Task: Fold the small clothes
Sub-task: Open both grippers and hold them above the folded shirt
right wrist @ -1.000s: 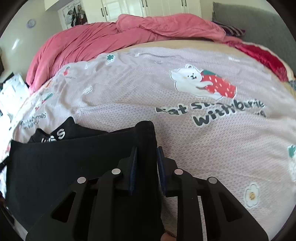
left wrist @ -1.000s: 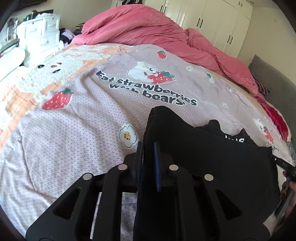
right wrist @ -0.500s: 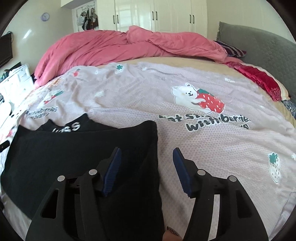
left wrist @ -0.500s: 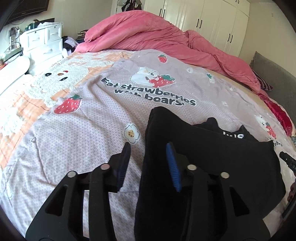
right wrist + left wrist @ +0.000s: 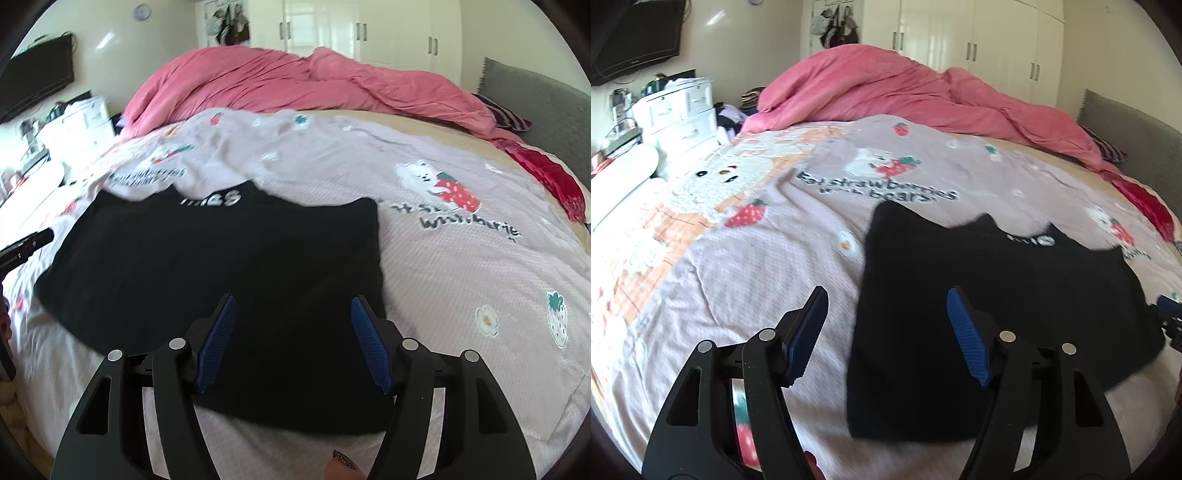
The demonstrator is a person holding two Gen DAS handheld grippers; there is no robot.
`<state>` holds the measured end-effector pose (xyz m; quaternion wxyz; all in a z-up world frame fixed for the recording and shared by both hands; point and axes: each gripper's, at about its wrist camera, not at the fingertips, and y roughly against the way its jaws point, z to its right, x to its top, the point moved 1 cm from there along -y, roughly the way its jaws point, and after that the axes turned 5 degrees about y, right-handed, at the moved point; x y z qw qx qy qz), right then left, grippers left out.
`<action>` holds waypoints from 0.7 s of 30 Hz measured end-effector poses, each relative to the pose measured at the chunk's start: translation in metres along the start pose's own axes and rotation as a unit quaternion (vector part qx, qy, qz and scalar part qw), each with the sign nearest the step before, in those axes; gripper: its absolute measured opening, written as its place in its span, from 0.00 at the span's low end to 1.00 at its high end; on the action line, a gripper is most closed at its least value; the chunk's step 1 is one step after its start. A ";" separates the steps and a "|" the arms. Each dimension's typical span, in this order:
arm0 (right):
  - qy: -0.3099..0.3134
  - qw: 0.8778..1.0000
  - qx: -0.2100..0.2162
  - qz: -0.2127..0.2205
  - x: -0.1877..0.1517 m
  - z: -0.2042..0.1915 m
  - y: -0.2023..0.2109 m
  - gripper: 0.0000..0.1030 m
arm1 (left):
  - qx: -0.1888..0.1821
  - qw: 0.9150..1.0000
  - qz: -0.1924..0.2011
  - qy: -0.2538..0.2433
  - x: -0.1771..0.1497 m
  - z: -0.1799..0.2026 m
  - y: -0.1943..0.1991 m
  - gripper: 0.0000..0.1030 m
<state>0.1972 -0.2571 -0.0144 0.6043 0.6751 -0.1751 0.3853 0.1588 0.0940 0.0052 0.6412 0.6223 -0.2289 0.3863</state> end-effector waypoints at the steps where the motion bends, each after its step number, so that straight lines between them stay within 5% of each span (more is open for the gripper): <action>1: 0.004 1.000 0.003 -0.004 -0.002 -0.003 0.001 0.61 | -0.007 1.000 -0.003 -0.003 -0.004 0.003 0.002 0.57; 6: 0.012 1.000 0.014 -0.016 -0.012 -0.013 0.002 0.61 | -0.041 0.998 -0.047 -0.001 -0.020 0.008 -0.002 0.57; 12: 0.004 0.999 0.013 -0.044 -0.027 -0.013 -0.003 0.61 | -0.032 0.995 -0.094 -0.006 -0.039 0.012 -0.014 0.58; 21: -0.019 0.998 0.017 -0.054 -0.040 -0.009 -0.004 0.62 | -0.031 0.995 -0.096 -0.007 -0.044 0.012 -0.013 0.58</action>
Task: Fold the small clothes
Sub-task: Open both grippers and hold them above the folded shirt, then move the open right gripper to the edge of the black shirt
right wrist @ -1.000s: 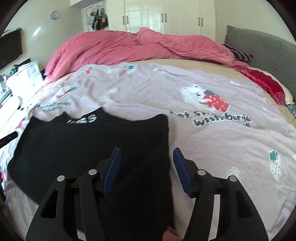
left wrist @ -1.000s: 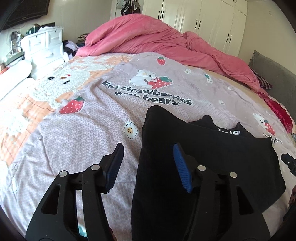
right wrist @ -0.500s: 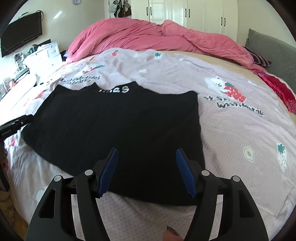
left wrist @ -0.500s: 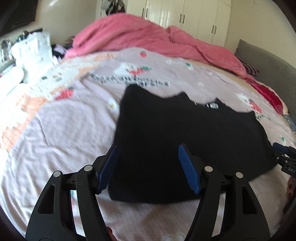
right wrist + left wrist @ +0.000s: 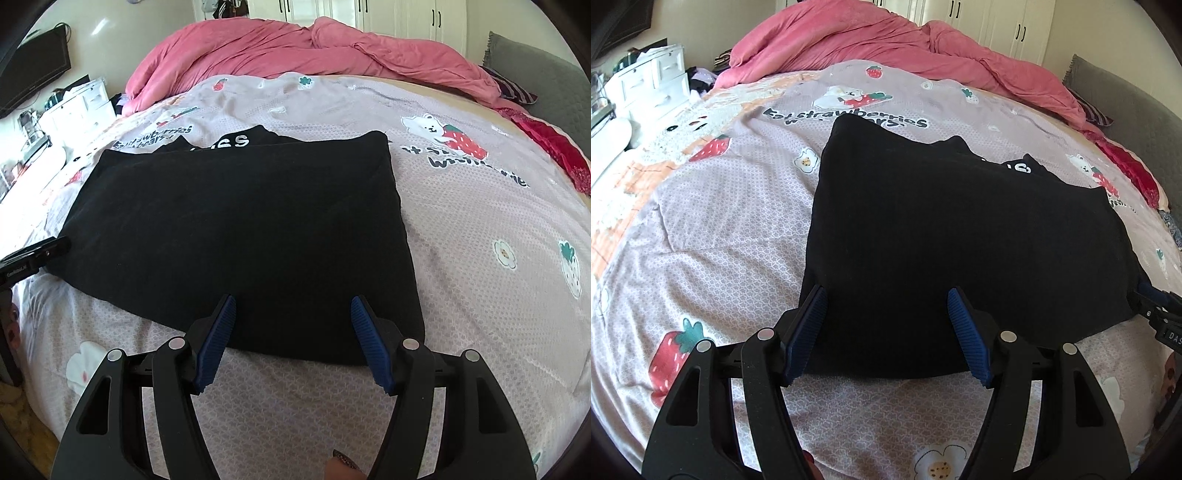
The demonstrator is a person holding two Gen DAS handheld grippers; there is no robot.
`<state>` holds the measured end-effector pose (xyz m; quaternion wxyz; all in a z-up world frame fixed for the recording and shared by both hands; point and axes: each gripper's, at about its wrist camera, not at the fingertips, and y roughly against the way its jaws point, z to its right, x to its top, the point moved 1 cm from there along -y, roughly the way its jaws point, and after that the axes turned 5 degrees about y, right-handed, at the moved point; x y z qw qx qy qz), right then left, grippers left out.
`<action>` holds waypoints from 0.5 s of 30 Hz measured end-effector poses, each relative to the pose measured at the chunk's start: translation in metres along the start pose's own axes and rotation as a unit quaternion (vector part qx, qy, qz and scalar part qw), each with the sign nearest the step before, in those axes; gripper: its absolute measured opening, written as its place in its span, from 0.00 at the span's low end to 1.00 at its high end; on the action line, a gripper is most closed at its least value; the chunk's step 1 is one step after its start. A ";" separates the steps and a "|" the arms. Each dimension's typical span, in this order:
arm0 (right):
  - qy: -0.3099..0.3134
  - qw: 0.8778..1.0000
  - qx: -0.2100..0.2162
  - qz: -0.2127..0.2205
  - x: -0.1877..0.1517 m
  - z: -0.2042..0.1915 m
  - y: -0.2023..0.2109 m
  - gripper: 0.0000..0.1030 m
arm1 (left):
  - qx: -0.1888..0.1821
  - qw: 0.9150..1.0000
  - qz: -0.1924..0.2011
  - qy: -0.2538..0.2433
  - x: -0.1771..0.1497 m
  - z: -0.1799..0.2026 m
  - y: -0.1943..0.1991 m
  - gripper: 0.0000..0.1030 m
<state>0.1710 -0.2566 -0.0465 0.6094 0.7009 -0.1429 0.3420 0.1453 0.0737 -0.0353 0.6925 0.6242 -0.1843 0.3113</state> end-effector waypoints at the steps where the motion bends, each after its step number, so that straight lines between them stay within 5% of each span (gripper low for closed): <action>1: -0.001 1.000 0.001 0.000 0.000 0.000 0.001 0.62 | 0.000 1.000 0.000 0.000 0.000 0.000 0.000 0.58; 15: -0.009 1.000 0.010 0.006 0.002 -0.008 0.018 0.71 | -0.012 1.000 0.001 0.024 0.000 -0.011 0.007 0.64</action>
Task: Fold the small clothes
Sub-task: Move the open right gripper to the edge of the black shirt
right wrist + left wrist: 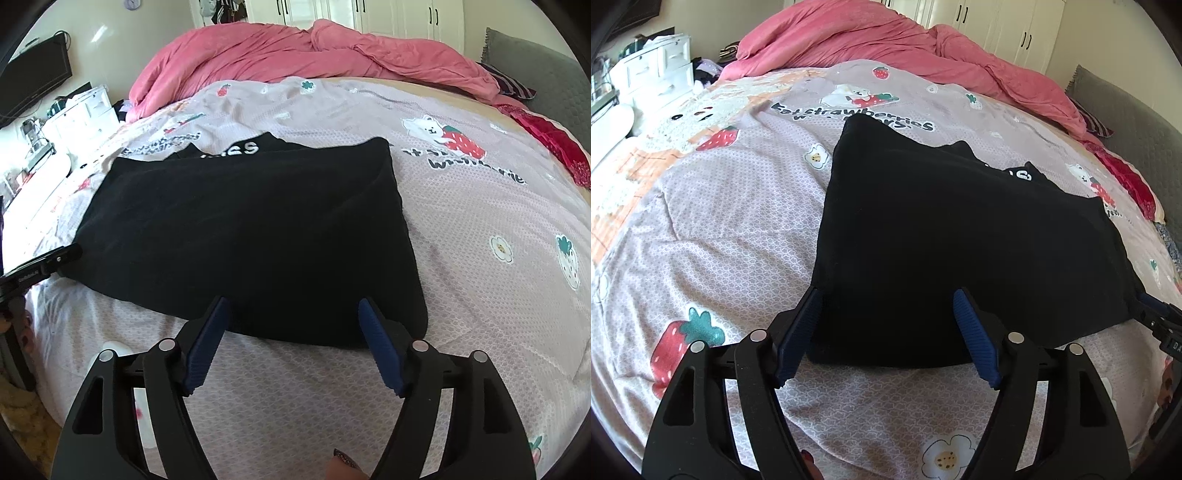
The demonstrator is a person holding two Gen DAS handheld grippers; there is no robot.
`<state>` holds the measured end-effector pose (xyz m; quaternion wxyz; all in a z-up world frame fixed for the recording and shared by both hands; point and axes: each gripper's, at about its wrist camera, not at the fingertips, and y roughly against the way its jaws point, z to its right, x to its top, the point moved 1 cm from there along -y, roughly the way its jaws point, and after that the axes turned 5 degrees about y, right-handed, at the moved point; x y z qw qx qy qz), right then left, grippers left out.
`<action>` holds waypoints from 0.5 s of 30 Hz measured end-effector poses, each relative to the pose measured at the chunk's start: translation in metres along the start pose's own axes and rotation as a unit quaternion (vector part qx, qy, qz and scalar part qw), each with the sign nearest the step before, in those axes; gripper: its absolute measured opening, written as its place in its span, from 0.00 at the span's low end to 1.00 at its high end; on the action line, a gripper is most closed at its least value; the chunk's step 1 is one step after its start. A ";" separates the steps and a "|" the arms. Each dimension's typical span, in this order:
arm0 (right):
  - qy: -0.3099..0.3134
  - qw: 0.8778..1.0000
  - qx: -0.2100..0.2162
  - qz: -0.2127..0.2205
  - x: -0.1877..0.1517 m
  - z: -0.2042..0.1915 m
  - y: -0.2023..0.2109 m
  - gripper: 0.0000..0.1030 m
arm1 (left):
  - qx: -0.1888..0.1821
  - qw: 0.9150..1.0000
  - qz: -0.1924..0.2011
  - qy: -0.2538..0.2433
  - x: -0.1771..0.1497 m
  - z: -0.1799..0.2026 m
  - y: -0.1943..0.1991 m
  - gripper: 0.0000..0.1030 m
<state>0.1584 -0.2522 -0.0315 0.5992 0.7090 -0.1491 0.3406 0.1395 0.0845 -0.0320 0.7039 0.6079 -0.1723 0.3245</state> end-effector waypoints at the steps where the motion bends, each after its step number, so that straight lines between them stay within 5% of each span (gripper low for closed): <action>1: 0.002 1.000 0.002 0.003 0.001 -0.003 0.002 0.73 | -0.001 1.000 0.001 0.002 0.001 -0.001 0.001 0.66; 3: 0.006 1.000 0.004 0.008 0.003 -0.008 0.005 0.76 | 0.003 1.000 0.003 0.008 0.002 -0.004 0.002 0.72; 12: 0.038 0.999 0.020 0.024 0.012 -0.039 0.009 0.82 | -0.001 0.999 0.019 0.035 0.006 -0.018 0.009 0.73; 15: 0.049 0.998 0.027 0.028 0.015 -0.050 0.008 0.85 | 0.002 0.999 0.022 0.043 0.007 -0.022 0.010 0.83</action>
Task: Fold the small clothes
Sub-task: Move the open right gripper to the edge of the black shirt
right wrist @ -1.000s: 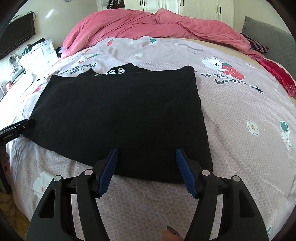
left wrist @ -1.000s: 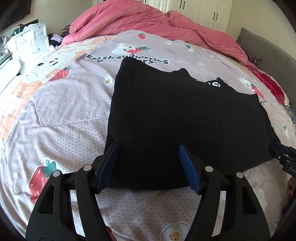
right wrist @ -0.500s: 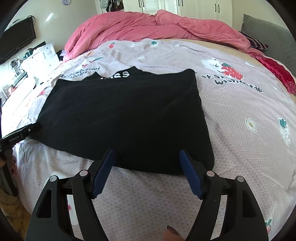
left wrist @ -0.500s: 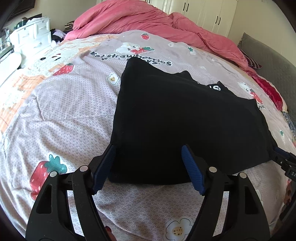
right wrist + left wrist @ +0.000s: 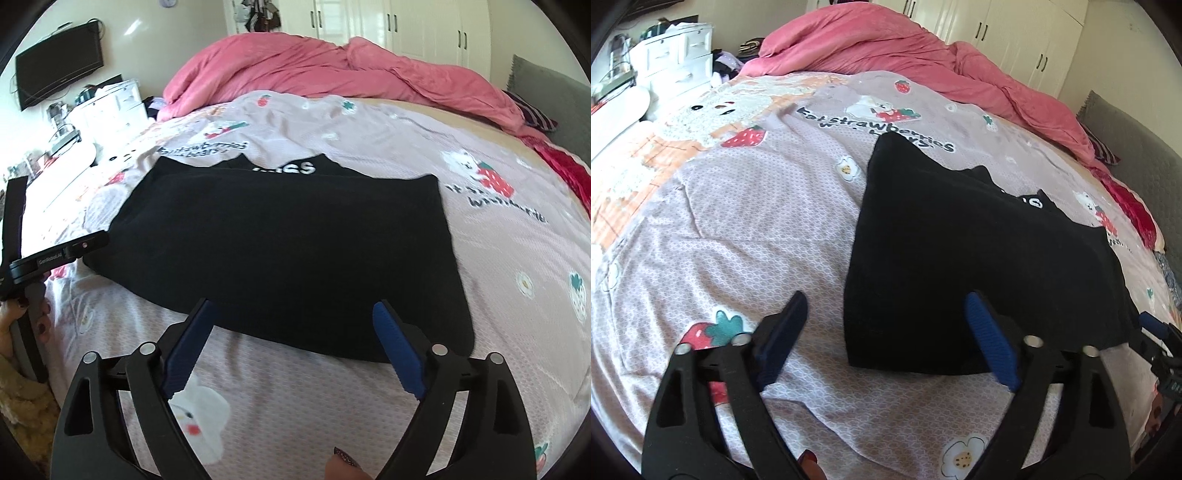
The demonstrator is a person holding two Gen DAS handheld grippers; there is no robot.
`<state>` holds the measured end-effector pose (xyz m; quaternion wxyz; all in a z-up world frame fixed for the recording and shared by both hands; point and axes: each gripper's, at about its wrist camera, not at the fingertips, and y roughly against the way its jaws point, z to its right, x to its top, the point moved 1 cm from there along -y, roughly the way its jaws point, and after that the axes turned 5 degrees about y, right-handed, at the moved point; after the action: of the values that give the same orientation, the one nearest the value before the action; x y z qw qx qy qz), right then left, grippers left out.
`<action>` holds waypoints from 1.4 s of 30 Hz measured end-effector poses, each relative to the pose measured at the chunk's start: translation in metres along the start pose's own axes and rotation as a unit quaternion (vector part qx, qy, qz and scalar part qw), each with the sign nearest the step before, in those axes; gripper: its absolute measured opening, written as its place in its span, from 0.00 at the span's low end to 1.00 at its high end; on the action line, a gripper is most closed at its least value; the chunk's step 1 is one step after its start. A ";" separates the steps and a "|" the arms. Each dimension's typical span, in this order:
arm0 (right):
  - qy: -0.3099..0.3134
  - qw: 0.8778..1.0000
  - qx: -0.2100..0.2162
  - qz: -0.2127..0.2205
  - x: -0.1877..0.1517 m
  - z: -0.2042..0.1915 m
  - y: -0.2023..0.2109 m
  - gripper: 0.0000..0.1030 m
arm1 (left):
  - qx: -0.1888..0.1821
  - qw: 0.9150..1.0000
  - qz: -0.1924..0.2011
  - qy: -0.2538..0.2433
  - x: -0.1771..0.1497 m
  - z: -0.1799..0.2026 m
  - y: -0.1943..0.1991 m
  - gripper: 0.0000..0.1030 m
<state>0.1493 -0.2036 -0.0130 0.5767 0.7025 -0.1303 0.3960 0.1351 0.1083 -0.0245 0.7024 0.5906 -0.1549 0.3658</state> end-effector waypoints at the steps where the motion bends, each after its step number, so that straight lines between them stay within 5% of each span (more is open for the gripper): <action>1: 0.004 1.000 0.003 0.001 0.001 -0.004 -0.001 0.85 | 0.001 1.000 0.004 0.003 0.001 -0.002 0.001 0.84; 4: 0.011 1.000 0.015 0.003 0.005 -0.015 -0.004 0.87 | 0.006 1.000 0.013 0.010 0.004 -0.006 0.004 0.91; 36: 0.210 0.977 0.045 0.007 0.031 -0.165 -0.065 0.92 | 0.085 0.992 0.039 0.088 0.039 -0.081 0.005 0.91; 42: 0.245 0.969 0.023 -0.003 0.031 -0.186 -0.084 0.92 | 0.101 0.991 0.039 0.080 0.048 -0.088 0.000 0.91</action>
<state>0.1475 0.0003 -0.0469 0.5757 0.5977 0.0263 0.5574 0.1485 0.2070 -0.0157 0.6344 0.6208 -0.0830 0.4530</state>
